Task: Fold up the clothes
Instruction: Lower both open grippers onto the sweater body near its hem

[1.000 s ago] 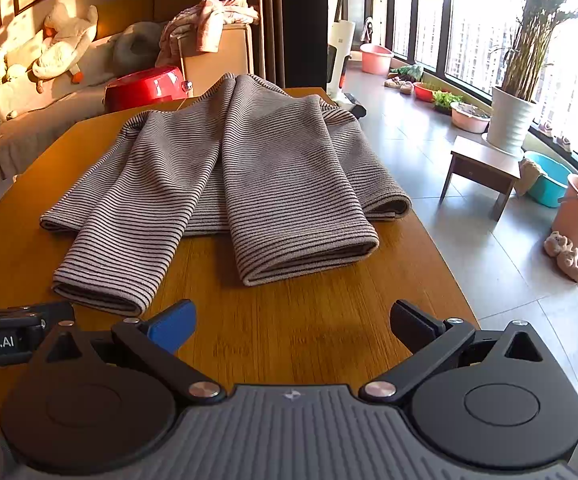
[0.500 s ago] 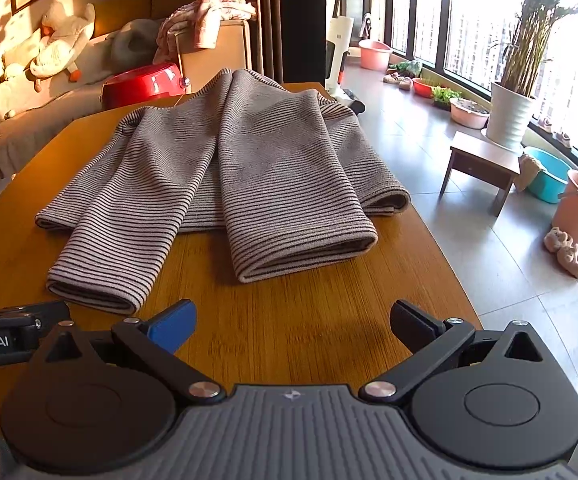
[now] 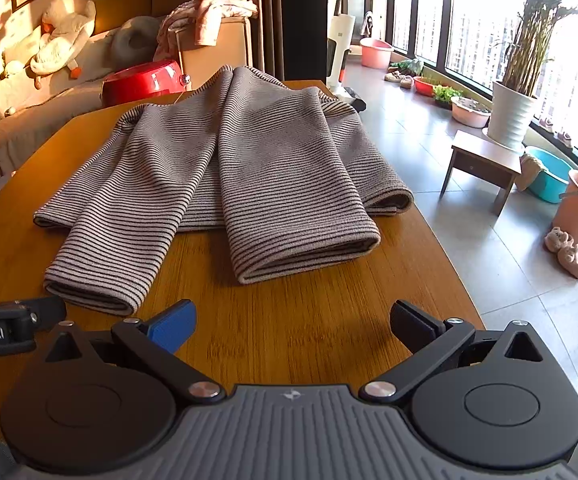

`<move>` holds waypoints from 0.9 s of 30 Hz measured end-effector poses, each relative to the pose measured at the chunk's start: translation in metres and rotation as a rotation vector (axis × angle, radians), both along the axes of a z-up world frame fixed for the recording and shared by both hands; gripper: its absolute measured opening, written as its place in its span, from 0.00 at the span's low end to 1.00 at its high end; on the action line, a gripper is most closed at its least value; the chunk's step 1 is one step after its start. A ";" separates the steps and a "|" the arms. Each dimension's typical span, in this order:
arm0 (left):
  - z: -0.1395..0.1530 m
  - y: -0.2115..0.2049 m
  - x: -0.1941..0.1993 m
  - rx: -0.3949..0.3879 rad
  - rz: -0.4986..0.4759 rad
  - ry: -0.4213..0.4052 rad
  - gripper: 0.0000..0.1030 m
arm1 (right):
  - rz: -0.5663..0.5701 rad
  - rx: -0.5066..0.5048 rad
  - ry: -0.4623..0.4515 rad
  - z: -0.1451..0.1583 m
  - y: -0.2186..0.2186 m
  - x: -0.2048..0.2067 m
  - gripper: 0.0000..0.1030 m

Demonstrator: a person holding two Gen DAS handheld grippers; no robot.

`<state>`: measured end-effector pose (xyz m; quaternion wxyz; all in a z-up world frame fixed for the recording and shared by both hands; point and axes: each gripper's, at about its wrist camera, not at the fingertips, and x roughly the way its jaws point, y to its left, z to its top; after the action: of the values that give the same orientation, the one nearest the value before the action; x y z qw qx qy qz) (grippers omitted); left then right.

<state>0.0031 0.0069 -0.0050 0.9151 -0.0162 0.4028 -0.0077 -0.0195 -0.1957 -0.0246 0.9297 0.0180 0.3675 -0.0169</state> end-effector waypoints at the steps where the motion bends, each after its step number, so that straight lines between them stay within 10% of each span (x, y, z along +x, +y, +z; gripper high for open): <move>1: 0.003 0.001 0.004 -0.003 -0.011 -0.014 1.00 | 0.004 -0.003 -0.004 0.001 -0.001 0.002 1.00; 20: 0.029 -0.017 0.165 -0.007 -0.175 -0.350 1.00 | 0.061 0.144 -0.139 0.017 -0.024 0.190 1.00; 27: -0.021 -0.006 0.188 -0.037 -0.225 -0.185 1.00 | 0.074 0.158 -0.101 -0.004 -0.022 0.201 1.00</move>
<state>0.1907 0.0005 -0.0258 0.9412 0.0132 0.3160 -0.1190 0.1816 -0.2179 -0.0287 0.9427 0.0786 0.3208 0.0472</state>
